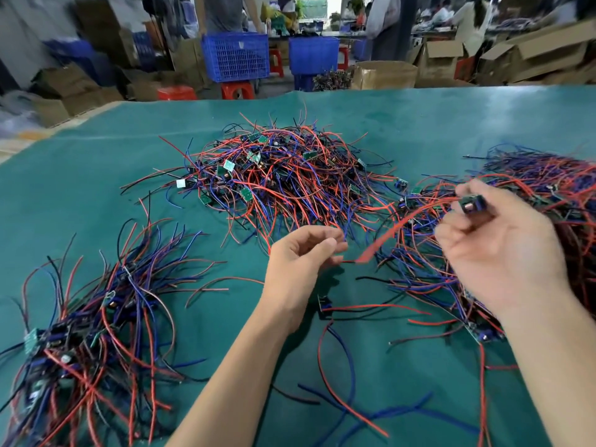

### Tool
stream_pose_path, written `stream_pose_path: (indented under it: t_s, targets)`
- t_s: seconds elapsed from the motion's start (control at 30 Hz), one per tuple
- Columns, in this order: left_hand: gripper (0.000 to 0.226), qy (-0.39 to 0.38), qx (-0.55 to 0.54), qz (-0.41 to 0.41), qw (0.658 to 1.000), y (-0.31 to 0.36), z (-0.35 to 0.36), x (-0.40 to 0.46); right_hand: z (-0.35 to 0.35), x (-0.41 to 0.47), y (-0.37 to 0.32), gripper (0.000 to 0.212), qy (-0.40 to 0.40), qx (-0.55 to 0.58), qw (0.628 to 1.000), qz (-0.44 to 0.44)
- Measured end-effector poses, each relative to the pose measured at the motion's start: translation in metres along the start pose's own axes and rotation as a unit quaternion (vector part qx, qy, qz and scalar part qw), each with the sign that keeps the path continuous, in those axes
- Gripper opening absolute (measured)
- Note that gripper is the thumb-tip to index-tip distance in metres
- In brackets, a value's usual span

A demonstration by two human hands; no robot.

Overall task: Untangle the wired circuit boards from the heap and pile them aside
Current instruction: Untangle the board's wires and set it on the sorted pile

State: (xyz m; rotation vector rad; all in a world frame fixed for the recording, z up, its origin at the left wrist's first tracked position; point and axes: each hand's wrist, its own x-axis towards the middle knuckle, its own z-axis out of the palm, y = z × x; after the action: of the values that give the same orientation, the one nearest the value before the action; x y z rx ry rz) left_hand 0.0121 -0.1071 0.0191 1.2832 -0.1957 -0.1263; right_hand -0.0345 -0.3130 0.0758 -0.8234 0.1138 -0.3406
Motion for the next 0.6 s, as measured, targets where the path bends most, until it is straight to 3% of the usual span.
stream_pose_path:
  t_s: [0.07, 0.17, 0.23, 0.3, 0.37, 0.47, 0.6]
  targets:
    - [0.011, -0.066, -0.041, -0.054, 0.996, 0.004, -0.001, -0.003, 0.006, -0.006, 0.01, 0.008, -0.081, 0.003, 0.994, 0.072]
    - [0.034, -0.181, -0.011, -0.121, 0.976, 0.008, 0.004, -0.008, 0.017, -0.016, 0.035, 0.016, -0.137, -0.183, 0.969, 0.096]
    - [0.049, -0.22, -0.007, -0.151, 0.964, 0.011, 0.005, -0.009, 0.019, -0.019, 0.049, 0.021, -0.129, -0.276, 0.949, 0.079]
    - [0.056, -0.233, 0.005, -0.145, 0.962, 0.011, 0.001, -0.008, 0.015, -0.016, 0.055, 0.026, -0.092, -0.286, 0.952, 0.063]
    - [0.049, -0.234, 0.014, -0.12, 0.965, 0.008, -0.001, -0.008, 0.011, -0.012, 0.056, 0.029, -0.066, -0.271, 0.958, 0.06]
    - [0.038, -0.231, 0.035, -0.095, 0.968, 0.004, -0.001, -0.01, 0.008, -0.011, 0.059, 0.017, -0.072, -0.261, 0.961, 0.051]
    - [0.035, -0.225, 0.068, -0.075, 0.969, 0.002, 0.001, -0.007, 0.001, -0.004, 0.065, 0.018, -0.029, -0.349, 0.935, -0.063]
